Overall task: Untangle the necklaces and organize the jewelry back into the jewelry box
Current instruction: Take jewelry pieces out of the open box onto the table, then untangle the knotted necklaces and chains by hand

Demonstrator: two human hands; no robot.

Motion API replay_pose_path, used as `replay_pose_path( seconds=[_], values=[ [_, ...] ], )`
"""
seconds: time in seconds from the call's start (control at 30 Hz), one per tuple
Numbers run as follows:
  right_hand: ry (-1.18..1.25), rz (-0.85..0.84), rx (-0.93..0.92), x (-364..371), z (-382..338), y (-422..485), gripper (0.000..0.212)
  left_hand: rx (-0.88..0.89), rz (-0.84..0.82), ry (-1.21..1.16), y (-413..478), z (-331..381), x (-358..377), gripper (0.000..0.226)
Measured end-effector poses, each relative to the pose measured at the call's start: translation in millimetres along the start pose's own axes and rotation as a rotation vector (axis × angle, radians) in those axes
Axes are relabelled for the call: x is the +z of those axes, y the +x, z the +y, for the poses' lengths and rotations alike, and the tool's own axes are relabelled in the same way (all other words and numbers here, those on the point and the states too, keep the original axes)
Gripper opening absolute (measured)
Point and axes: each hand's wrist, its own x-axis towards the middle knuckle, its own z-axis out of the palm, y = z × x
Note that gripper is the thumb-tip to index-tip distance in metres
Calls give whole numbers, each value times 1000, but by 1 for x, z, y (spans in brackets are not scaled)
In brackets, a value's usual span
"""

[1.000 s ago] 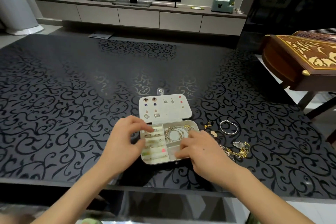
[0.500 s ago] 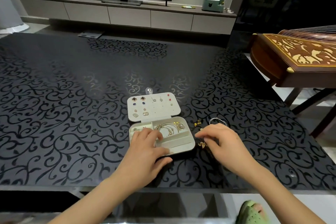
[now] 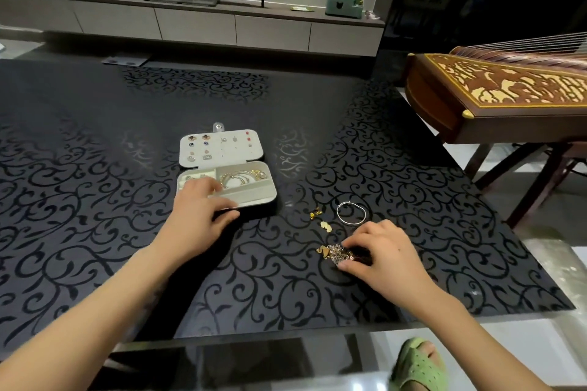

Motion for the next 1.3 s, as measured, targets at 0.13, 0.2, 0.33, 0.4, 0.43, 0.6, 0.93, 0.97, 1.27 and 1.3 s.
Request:
replay_pose_path(
  seconds=[0.13,0.2,0.33,0.4,0.43,0.6,0.93,0.97,1.27,1.3],
  values=[
    [-5,36,14,7,-4,3,33,-82,24,67,7,23,-2,25],
    [7,40,39,10,-6,5,24,-26,87,77,-1,41,-2,33],
    [149,19,86,8,-7,7,6,186,99,17,-22,85,8,38],
    [242,6,129,5,-7,6,8,219,21,-33,-25,103,18,38],
    [269,-1,147,3,-6,6,10,225,-38,-65,-26,112,22,37],
    [512,-29,204,-3,-2,6,14,92,-255,-365,-23,139,40,26],
    [882,-85,175,-23,-16,17,9,-334,-384,-1352,-18,134,17,20],
    [946,-125,183,-25,-18,18,9,-383,-387,-1479,-17,131,12,20],
    [1024,-282,228,-16,-30,26,18,-447,-355,-1417,-19,101,-15,19],
    [998,-298,221,-15,-33,26,19,-438,-341,-1358,-20,97,-17,20]
  ],
)
